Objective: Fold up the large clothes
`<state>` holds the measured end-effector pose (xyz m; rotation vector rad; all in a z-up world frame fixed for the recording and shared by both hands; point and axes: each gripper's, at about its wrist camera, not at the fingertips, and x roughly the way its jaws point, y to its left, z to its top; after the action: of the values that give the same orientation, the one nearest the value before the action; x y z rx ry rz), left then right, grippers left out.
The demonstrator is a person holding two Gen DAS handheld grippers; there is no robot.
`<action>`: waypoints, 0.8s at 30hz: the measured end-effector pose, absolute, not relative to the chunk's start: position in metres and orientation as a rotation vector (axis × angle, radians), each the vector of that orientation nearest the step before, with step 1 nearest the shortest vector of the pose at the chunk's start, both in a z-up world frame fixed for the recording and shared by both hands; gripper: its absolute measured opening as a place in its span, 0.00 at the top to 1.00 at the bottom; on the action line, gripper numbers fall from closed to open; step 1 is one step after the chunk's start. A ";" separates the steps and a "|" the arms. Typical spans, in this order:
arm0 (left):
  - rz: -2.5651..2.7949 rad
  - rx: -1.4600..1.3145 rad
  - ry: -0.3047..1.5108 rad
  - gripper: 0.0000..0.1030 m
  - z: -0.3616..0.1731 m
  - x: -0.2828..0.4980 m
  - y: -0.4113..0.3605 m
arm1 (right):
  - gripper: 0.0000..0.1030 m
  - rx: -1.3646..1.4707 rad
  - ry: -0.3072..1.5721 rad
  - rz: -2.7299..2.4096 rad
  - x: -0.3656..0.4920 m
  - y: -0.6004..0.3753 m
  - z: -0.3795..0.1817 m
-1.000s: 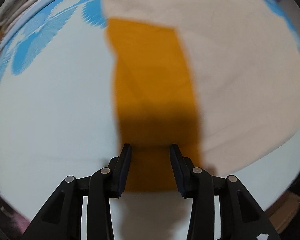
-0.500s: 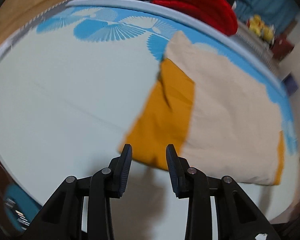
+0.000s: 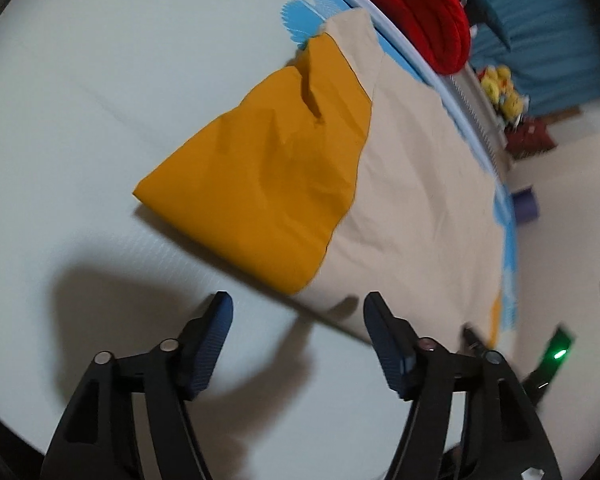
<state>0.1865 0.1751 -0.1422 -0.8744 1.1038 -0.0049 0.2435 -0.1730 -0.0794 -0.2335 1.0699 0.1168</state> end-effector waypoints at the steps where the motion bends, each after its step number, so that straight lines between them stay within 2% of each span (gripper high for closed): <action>1: 0.001 -0.922 1.098 0.35 -0.147 0.189 0.179 | 0.76 -0.227 1.077 0.112 0.244 -0.176 -0.081; 8: 0.015 -1.113 0.980 0.32 -0.159 0.211 0.192 | 0.76 -0.241 1.088 0.120 0.244 -0.174 -0.084; 12: 0.038 -1.154 0.921 0.33 -0.162 0.222 0.192 | 0.76 -0.225 1.098 0.130 0.246 -0.176 -0.086; 14: 0.039 -1.153 0.909 0.37 -0.162 0.224 0.193 | 0.76 -0.224 1.097 0.132 0.246 -0.177 -0.085; 15: 0.042 -1.143 0.910 0.40 -0.163 0.227 0.190 | 0.76 -0.224 1.097 0.133 0.247 -0.177 -0.085; 17: 0.040 -1.132 0.914 0.54 -0.167 0.224 0.189 | 0.76 -0.217 1.096 0.134 0.247 -0.177 -0.084; 19: 0.028 -1.149 0.935 0.79 -0.170 0.230 0.187 | 0.76 -0.207 1.095 0.134 0.248 -0.178 -0.084; 20: 0.013 -1.156 0.932 0.84 -0.168 0.230 0.187 | 0.76 -0.202 1.095 0.134 0.247 -0.178 -0.083; 24: 0.017 -1.021 0.945 0.91 -0.130 0.234 0.179 | 0.76 -0.162 1.065 0.127 0.245 -0.182 -0.072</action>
<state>0.2342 0.1793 -0.1297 -1.0214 0.9452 0.0172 0.2450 -0.1816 -0.0718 -0.1623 1.0648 0.1268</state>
